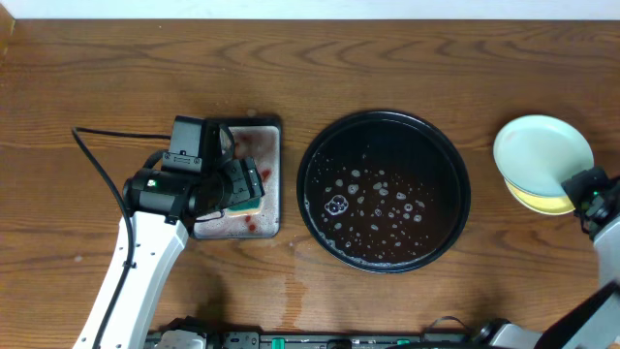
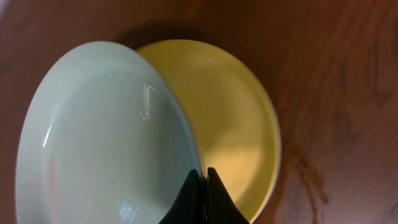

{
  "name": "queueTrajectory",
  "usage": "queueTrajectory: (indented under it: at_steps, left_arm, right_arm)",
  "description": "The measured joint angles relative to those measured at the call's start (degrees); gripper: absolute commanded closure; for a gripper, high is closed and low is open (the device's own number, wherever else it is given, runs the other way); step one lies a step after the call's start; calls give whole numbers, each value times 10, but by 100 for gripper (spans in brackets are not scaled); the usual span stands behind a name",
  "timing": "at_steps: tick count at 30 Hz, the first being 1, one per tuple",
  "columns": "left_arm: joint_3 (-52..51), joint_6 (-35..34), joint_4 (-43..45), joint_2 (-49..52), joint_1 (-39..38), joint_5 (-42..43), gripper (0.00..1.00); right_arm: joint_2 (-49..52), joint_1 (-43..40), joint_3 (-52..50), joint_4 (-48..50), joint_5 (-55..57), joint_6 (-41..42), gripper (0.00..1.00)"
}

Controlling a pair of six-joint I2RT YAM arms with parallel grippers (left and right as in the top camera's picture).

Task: Clean dirty plates on tray and stack at the side
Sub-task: 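Place the mint plate onto the plate stack right of the tray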

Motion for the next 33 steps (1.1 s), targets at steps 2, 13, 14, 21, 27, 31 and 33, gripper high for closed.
queueTrajectory:
  at_steps: [2,13,14,21,27,31,33]
  left_arm:
    - [0,0,0,0,0,2,17]
    - [0,0,0,0,0,2,17]
    - [0,0,0,0,0,2,17]
    - [0,0,0,0,0,2,17]
    - [0,0,0,0,0,2,17]
    - [0,0,0,0,0,2,17]
    - [0,0,0,0,0,2,17]
  right_arm:
    - [38,-17,0,12,-7,6,90]
    - [-2,10,5,78,-215,-23,53]
    - [-29,23,6,65,-235,-24,53]
    - [-244,191,21,-88,-317,-63,52]
    - [-347,369,22,-194,-312,-109,42]
    - [-369,455,22,-202,-301,-120,1]
    - [-372,499,22,-202,-301,-118,1]
